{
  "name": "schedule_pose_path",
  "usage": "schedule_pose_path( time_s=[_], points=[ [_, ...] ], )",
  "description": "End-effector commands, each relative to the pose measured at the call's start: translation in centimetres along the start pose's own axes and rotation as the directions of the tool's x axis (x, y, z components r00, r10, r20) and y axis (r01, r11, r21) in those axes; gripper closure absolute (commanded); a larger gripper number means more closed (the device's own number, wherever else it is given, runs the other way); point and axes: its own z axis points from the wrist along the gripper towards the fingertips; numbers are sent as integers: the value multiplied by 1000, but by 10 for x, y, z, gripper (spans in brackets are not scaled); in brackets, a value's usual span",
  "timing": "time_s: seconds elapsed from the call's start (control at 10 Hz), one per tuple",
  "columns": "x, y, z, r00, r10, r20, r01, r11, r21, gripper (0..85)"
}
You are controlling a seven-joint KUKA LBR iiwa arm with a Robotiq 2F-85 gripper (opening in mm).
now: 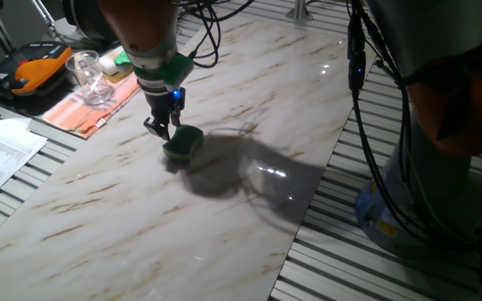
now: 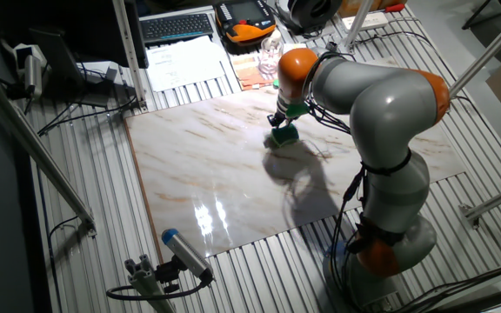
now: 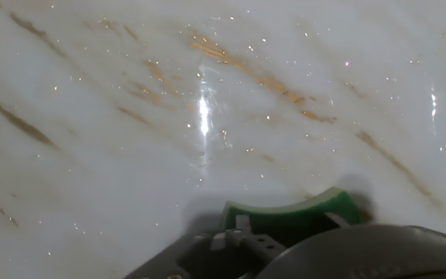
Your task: Clean the tabletop with a sponge
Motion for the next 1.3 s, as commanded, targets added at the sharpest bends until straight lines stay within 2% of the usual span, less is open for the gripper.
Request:
schedule_pose_path(
  time_s=[0.0,0.2,0.6,0.9,1.2],
  points=[
    [0,-1,2,1000,-11,2,11,1000,-5,170],
    [1,-2,5,999,-35,5,35,999,-1,170],
    [2,-3,8,998,-60,-7,60,998,7,170],
    [5,-5,13,997,-80,-4,80,997,-11,170],
    [9,-7,9,994,-102,-26,102,994,-28,170]
  ],
)
